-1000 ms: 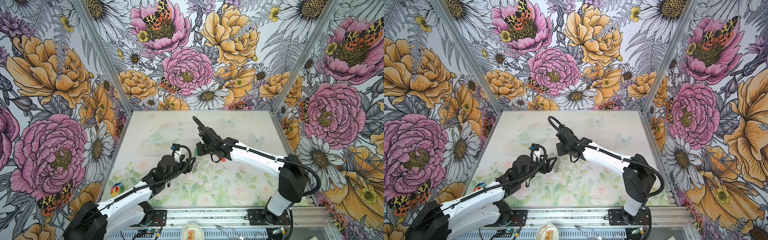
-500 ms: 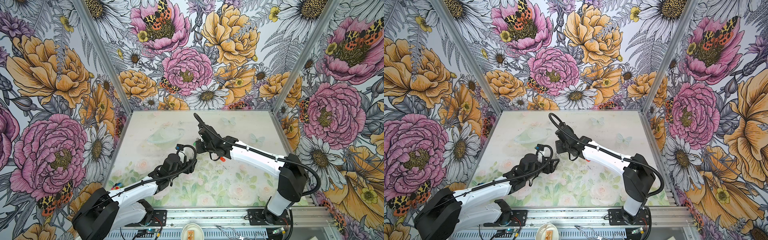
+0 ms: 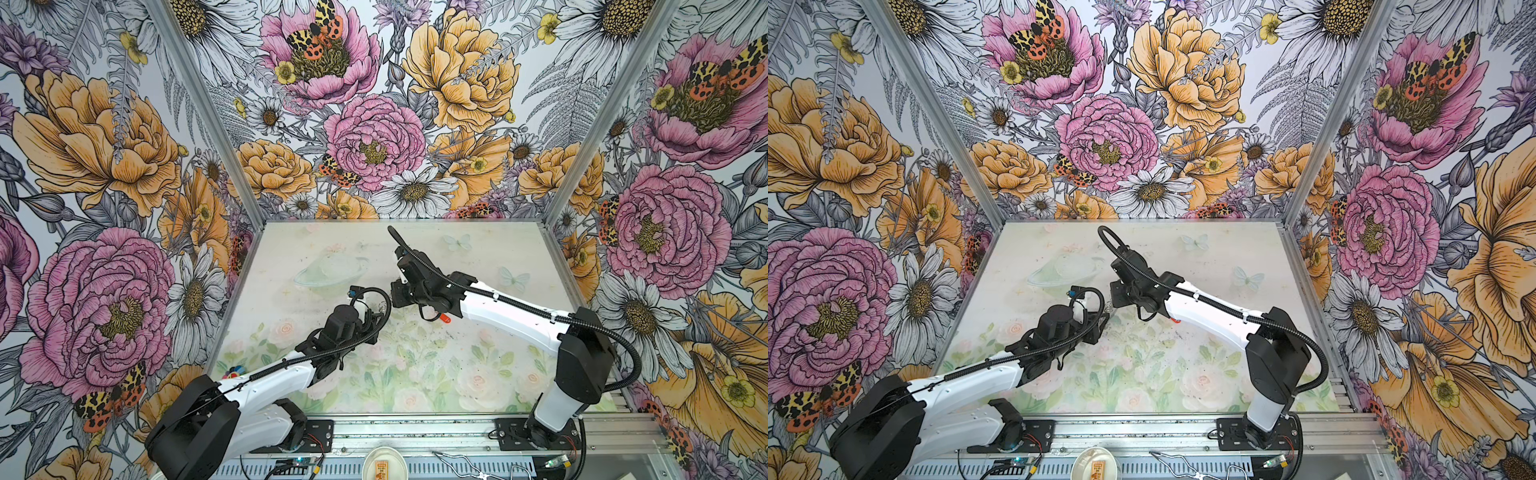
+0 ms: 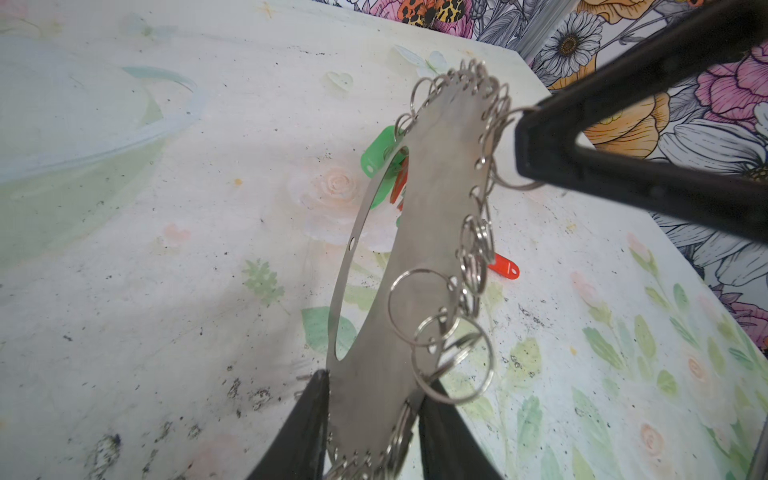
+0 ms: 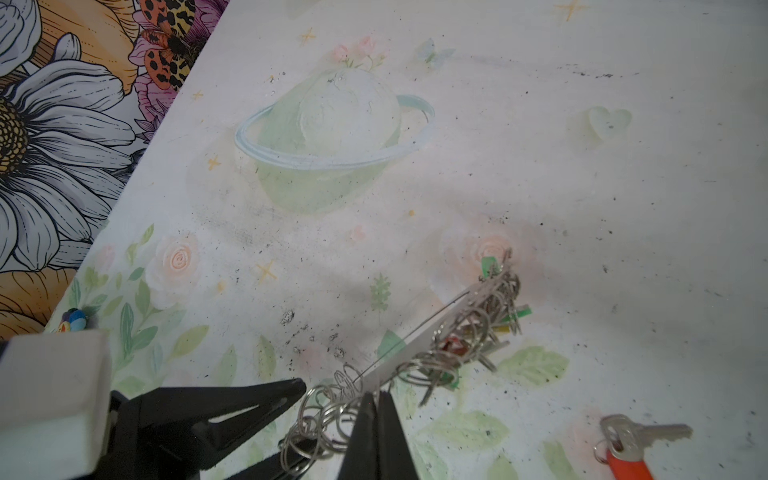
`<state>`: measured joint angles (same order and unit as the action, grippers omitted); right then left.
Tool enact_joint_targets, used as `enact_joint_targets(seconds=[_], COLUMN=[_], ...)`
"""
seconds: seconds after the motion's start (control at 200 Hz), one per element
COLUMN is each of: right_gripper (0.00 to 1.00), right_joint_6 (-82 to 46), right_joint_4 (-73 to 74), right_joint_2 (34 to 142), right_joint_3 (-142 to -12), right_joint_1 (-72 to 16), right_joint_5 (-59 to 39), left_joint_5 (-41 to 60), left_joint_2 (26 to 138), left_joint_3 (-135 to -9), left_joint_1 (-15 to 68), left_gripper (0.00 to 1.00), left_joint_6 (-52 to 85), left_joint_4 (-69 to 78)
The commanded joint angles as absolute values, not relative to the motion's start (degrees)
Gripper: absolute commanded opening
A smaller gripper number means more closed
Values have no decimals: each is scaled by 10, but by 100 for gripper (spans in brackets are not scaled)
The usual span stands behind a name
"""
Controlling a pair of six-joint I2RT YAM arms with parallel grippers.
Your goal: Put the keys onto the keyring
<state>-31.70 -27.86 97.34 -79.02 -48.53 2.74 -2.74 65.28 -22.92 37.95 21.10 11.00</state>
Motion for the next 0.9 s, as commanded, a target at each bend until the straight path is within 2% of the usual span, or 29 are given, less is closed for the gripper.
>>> enact_joint_targets(seconds=[0.0, 0.1, 0.285, 0.395, 0.48, 0.59, 0.771, 0.896], right_gripper=[0, 0, 0, 0, 0, 0, 0, 0], right_joint_6=[-315, -314, -313, -312, -311, -312, -297, -232], right_joint_4=[-260, -260, -267, -269, -271, -275, -283, -296], right_joint_2=[965, 967, 967, 966, 969, 971, 968, 966], right_joint_3=[-795, -794, -794, -793, -794, -793, -788, -784], right_joint_1=[-484, -483, -482, -481, -479, -475, -459, -443], right_joint_5=[11, 2, -1, -3, -4, 0, -15, -87], left_joint_5=[-17, 1, 16, 9, 12, 14, 2, -17], left_joint_2=[656, 664, 673, 671, 671, 673, 669, 656], left_joint_3=[-221, -223, -220, -220, -222, -222, -216, -215], left_joint_1=[372, 372, 377, 373, 373, 374, 374, 374], left_gripper=[41, 45, 44, 33, 19, 6, 2, 0], left_joint_6=[184, 163, 127, 128, 129, 126, 117, 102], left_joint_4=[131, 136, 157, 158, 160, 159, 154, 141])
